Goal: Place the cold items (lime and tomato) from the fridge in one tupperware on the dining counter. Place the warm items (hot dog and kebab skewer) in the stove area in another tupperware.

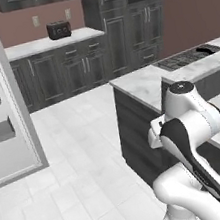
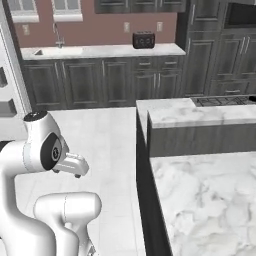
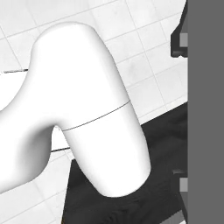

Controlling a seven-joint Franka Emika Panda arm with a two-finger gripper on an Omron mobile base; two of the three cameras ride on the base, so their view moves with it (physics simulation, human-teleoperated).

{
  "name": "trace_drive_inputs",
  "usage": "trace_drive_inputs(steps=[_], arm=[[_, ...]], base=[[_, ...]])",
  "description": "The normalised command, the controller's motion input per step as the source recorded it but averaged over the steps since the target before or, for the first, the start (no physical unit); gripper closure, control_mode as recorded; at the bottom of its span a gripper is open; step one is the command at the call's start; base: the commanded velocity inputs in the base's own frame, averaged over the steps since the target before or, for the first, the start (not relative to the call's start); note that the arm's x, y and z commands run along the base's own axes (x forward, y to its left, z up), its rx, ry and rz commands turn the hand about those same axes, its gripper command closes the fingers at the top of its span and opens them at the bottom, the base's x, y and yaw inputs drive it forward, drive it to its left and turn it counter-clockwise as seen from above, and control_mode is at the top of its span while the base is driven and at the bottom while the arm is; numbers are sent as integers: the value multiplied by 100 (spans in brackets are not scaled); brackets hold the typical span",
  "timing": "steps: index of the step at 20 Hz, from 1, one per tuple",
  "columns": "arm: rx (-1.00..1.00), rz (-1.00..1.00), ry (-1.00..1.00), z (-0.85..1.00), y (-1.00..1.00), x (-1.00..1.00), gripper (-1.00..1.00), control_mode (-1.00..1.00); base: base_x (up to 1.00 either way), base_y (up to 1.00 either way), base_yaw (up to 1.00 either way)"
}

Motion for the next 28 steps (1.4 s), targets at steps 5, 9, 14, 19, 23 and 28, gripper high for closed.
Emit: trace_drive_inputs(steps=[5, 9, 14, 19, 23, 28], arm=[[0, 0, 0, 0, 0, 0, -100, 100], [0, 0, 0, 0, 0, 0, -100, 100], [0, 0, 0, 0, 0, 0, -100, 100], [0, 0, 0, 0, 0, 0, -100, 100], [0, 0, 0, 0, 0, 0, -100, 100], [0, 0, 0, 0, 0, 0, -100, 100]], base=[[85, 0, 0], [87, 1, 0], [91, 0, -2], [100, 8, -8], [100, 45, -18], [100, 52, -22]])
